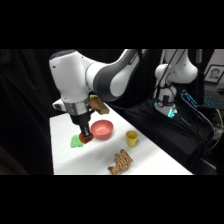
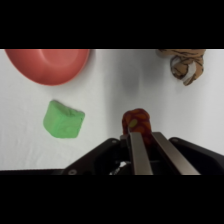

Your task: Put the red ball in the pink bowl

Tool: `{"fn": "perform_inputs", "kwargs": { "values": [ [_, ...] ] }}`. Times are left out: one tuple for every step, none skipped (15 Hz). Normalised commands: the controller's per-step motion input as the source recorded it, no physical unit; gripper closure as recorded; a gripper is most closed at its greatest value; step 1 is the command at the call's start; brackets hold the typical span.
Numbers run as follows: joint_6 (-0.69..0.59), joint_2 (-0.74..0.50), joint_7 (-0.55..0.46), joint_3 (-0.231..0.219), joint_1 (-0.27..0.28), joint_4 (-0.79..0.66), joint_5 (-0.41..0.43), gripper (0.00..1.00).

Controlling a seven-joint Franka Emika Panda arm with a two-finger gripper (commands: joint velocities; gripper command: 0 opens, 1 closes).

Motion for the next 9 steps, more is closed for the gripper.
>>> {"fn": "perform_inputs", "kwargs": {
  "values": [
    [0.16, -0.51, -0.2, 0.051, -0.177, -0.57, -0.043, 0.97],
    [0.18, -0.48, -0.22, 0.05, -0.19, -0.54, -0.021, 0.97],
    [0.19, -0.45, -0.22, 0.046, -0.197, -0.52, 0.001, 0.97],
    [0.2, -0.44, -0.23, 0.042, -0.195, -0.51, 0.016, 0.97],
    [0.21, -0.43, -0.23, 0.038, -0.188, -0.51, 0.032, 0.97],
    [0.24, -0.41, -0.23, 0.034, -0.18, -0.5, 0.046, 0.97],
    [0.27, -0.39, -0.23, 0.029, -0.178, -0.49, 0.068, 0.96],
    [0.28, -0.36, -0.23, 0.021, -0.173, -0.47, 0.085, 0.96],
    [0.3, -0.34, -0.24, 0.014, -0.172, -0.47, 0.11, 0.96]
  ]
}}
